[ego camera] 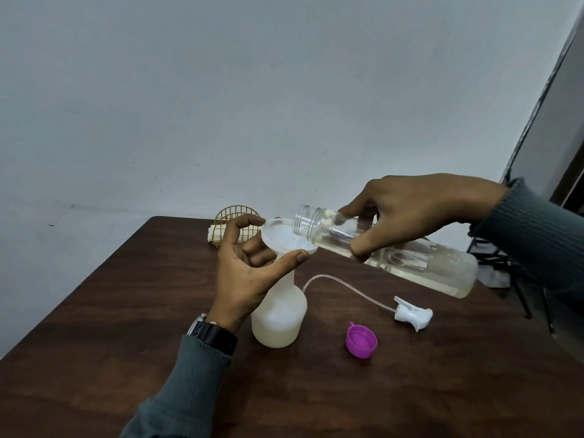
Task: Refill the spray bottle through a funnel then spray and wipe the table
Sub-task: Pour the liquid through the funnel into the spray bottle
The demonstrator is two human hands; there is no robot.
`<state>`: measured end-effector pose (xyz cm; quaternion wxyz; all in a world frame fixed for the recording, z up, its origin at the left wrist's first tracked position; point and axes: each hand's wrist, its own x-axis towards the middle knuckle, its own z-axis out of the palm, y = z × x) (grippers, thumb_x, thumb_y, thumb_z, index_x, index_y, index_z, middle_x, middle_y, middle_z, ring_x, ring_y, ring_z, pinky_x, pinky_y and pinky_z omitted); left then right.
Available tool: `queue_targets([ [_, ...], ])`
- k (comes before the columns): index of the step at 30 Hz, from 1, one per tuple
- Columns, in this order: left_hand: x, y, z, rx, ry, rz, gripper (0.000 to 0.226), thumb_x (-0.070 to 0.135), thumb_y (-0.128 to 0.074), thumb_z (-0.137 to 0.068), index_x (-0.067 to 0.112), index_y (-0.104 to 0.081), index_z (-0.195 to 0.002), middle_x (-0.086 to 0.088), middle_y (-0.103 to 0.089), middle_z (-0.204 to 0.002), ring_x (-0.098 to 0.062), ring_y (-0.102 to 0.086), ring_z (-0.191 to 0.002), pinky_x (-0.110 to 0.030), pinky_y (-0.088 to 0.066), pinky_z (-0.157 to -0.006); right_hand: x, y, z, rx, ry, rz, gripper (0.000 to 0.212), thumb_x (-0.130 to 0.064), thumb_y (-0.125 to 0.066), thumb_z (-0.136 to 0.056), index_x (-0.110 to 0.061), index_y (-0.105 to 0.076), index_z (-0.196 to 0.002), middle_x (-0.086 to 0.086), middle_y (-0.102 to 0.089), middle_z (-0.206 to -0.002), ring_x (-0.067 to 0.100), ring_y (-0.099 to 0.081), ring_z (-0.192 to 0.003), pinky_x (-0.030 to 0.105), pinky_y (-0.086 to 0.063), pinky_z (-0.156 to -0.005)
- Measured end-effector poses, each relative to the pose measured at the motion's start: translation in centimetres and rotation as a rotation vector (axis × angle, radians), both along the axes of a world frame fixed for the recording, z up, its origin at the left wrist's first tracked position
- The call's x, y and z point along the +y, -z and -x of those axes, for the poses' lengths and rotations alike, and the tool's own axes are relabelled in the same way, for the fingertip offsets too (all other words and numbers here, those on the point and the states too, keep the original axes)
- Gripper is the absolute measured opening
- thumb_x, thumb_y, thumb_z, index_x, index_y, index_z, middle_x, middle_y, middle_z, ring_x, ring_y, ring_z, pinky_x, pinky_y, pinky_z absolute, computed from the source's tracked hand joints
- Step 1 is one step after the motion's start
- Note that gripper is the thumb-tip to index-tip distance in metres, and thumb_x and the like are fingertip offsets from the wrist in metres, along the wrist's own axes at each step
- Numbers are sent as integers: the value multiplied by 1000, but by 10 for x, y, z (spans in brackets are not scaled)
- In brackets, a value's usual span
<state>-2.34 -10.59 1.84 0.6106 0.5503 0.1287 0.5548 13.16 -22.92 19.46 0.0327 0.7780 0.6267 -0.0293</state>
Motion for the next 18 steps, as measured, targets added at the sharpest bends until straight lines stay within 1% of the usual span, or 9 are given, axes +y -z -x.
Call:
queue_targets([
  [4, 0, 1, 0, 9, -1, 5, 80, 5, -91, -58, 14, -46, -123, -10, -81, -110, -27, -80, -94, -32, -64, -78, -1, 0, 1, 13, 1, 7, 54, -58, -76, -72, -44, -72, -123, -24, -76, -86, -20, -57, -60, 27, -45, -74],
  [6, 1, 2, 0, 16, -2, 2, 83, 5, -100, -60, 15, -46, -123, -10, -81, -111, -29, -80, -96, -33, -64, -79, -1, 0, 2, 17, 5, 5, 53, -57, -76, -73, -43, -72, -123, -23, -77, -86, -20, -57, -58, 25, -44, -72],
  [7, 2, 2, 0, 22, -3, 0, 84, 6, -101, -60, 16, -46, -123, -11, -80, -112, -29, -80, -96, -33, -64, -79, -1, -1, 2, 16, 7, 5, 53, -57, -76, -73, -43, -72, -124, -23, -77, -87, -19, -57, -59, 25, -43, -72],
  [10, 2, 2, 0, 24, -12, 4, 83, 3, -99, -58, 16, -47, -121, -10, -81, -110, -28, -80, -95, -32, -64, -77, -1, -2, 3, 18, 9, 6, 53, -57, -77, -74, -42, -72, -124, -22, -77, -88, -18, -58, -60, 25, -44, -73],
  [13, 1, 1, 0, 17, -8, 4, 81, 7, -90, -57, 13, -46, -124, -9, -81, -110, -28, -80, -95, -31, -64, -77, -1, -2, 4, 7, 6, 16, 51, -57, -75, -75, -44, -72, -124, -24, -77, -88, -20, -57, -60, 24, -42, -72],
  [15, 1, 1, 0, 16, -5, 3, 82, 4, -92, -58, 12, -45, -125, -9, -81, -110, -28, -80, -96, -32, -64, -78, -1, -2, 4, 5, 9, 13, 50, -57, -76, -75, -45, -71, -123, -24, -77, -89, -21, -57, -59, 24, -42, -71],
  [18, 2, 1, 0, 19, -3, 2, 83, 3, -94, -59, 11, -45, -125, -10, -81, -111, -29, -80, -97, -32, -64, -78, -1, -2, 3, 22, 6, 18, 48, -57, -76, -75, -45, -72, -121, -21, -78, -90, -17, -58, -58, 26, -46, -74],
])
